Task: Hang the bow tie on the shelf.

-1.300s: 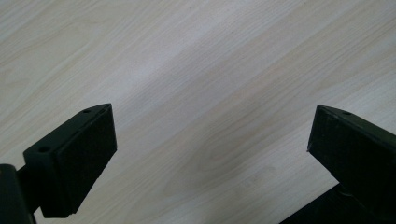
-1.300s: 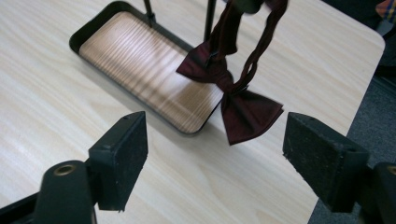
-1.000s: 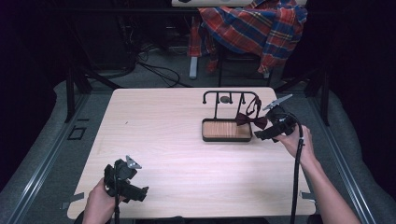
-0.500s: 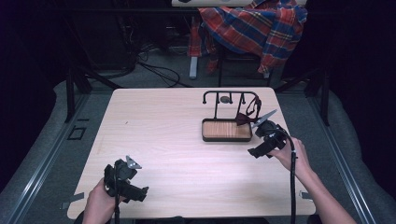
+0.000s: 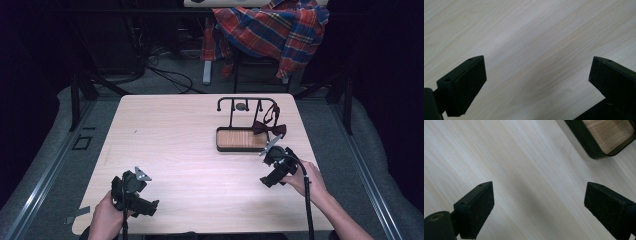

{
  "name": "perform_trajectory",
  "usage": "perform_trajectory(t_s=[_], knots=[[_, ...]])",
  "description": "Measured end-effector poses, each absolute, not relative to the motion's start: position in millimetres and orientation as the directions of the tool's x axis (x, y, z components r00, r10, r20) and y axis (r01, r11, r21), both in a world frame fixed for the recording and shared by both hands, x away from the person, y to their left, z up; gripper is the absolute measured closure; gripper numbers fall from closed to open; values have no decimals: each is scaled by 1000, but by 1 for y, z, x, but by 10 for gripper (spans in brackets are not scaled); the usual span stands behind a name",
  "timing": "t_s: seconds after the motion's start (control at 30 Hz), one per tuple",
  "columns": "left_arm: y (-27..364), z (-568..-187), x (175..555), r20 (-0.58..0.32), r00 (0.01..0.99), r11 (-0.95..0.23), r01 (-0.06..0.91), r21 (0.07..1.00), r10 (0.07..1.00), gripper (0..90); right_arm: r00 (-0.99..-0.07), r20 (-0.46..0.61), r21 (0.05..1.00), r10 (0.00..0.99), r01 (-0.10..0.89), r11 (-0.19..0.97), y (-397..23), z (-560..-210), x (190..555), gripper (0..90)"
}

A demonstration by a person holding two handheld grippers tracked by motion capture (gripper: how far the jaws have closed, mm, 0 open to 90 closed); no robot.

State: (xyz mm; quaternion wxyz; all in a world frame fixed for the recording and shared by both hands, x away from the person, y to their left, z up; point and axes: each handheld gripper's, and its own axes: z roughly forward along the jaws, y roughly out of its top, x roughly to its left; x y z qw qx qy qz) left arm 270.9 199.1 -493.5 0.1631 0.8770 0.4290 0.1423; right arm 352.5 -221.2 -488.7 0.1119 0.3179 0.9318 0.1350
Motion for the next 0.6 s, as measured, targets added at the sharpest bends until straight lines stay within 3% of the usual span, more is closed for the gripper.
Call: perform_trajectory(t_s=[0.27,0.6], knots=[[200,-494,271,106,595,-581,706,406,797,14,-808,-95,262,582,544,797,-215,-509,332,93],[198,-494,272,105,594,-579,704,412,797,14,-794,-102,286,600,554,782,-217,-512,333,137]])
